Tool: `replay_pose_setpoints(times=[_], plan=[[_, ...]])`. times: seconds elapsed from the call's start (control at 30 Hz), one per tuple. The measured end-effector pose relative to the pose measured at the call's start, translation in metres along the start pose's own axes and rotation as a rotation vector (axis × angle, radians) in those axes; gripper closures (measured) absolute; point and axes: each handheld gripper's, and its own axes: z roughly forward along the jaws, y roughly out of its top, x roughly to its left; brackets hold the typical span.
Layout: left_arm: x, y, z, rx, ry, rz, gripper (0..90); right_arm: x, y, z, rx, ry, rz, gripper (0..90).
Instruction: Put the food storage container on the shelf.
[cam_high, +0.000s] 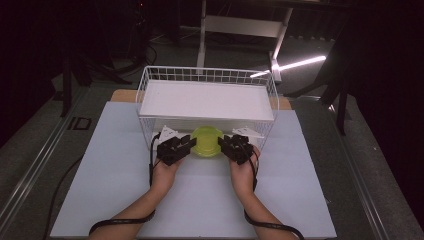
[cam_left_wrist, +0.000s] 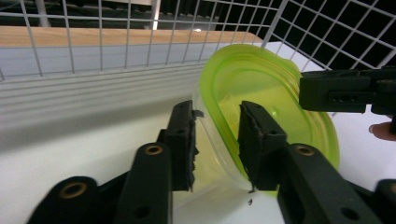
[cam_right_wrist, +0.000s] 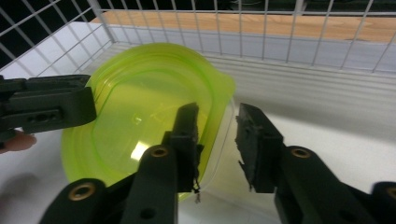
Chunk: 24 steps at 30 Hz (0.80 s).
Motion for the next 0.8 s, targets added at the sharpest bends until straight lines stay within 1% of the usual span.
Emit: replay_pose_setpoints(times=[0.07, 0.1, 0.13, 0.17, 0.23, 0.27, 0.3, 0.33, 0.4, 0.43, 0.47, 0.5, 0.6, 0.67, 0.77, 0.8], plan=[[0.002, 0.002, 0.002, 0.004, -0.004, -0.002, 64.7, -0.002, 0.0, 0.003, -0.01, -0.003, 0.006, 65.5], [0.003, 0.004, 0.004, 0.004, 0.007, 0.002, 63.4, -0.003, 0.0, 0.005, -0.015, 0.0, 0.011, 65.0], [0.003, 0.004, 0.004, 0.004, 0.007, 0.002, 61.5, -0.004, 0.0, 0.006, -0.018, 0.001, 0.017, 64.0], [0.004, 0.004, 0.006, 0.003, 0.009, -0.002, 61.5, -0.004, 0.0, 0.006, -0.018, 0.001, 0.017, 64.0], [0.005, 0.004, 0.007, -0.002, 0.008, -0.008, 60.0, -0.005, 0.0, 0.009, -0.023, 0.001, 0.042, 61.5], [0.007, 0.005, 0.007, -0.012, -0.003, -0.02, 59.2, -0.005, 0.001, 0.009, -0.021, 0.001, 0.037, 60.5], [0.007, 0.005, 0.007, -0.012, -0.003, -0.02, 59.2, -0.004, 0.002, 0.009, -0.022, 0.004, 0.032, 60.3], [0.008, 0.005, 0.007, -0.023, -0.006, -0.025, 59.1, -0.003, 0.002, 0.009, -0.024, 0.002, 0.023, 59.7], [0.009, 0.005, 0.003, -0.05, -0.011, -0.041, 59.0, -0.001, 0.003, 0.007, -0.029, 0.002, 0.006, 59.3], [0.009, 0.005, 0.001, -0.055, -0.006, -0.04, 59.0, -0.001, 0.003, 0.007, -0.029, 0.002, 0.006, 59.3], [0.01, 0.004, -0.001, -0.058, -0.011, -0.049, 57.3, 0.002, 0.003, 0.004, -0.032, 0.007, -0.003, 58.1], [0.01, 0.004, -0.003, -0.05, -0.012, -0.05, 57.3, 0.002, 0.003, 0.004, -0.032, 0.007, -0.003, 58.1], [0.012, 0.003, -0.008, -0.04, -0.041, -0.067, 56.7, 0.005, 0.002, -0.002, -0.032, 0.016, -0.018, 58.1], [0.013, 0.002, -0.013, -0.032, -0.047, -0.075, 55.7, 0.007, 0.002, -0.01, -0.036, 0.022, -0.012, 58.2], [0.011, -0.001, -0.023, -0.019, -0.043, -0.056, 55.8, 0.008, -0.001, -0.017, -0.036, 0.032, 0.0, 58.7], [0.011, -0.001, -0.023, -0.019, -0.043, -0.056, 55.6, 0.008, -0.001, -0.017, -0.036, 0.032, 0.0, 58.7]])
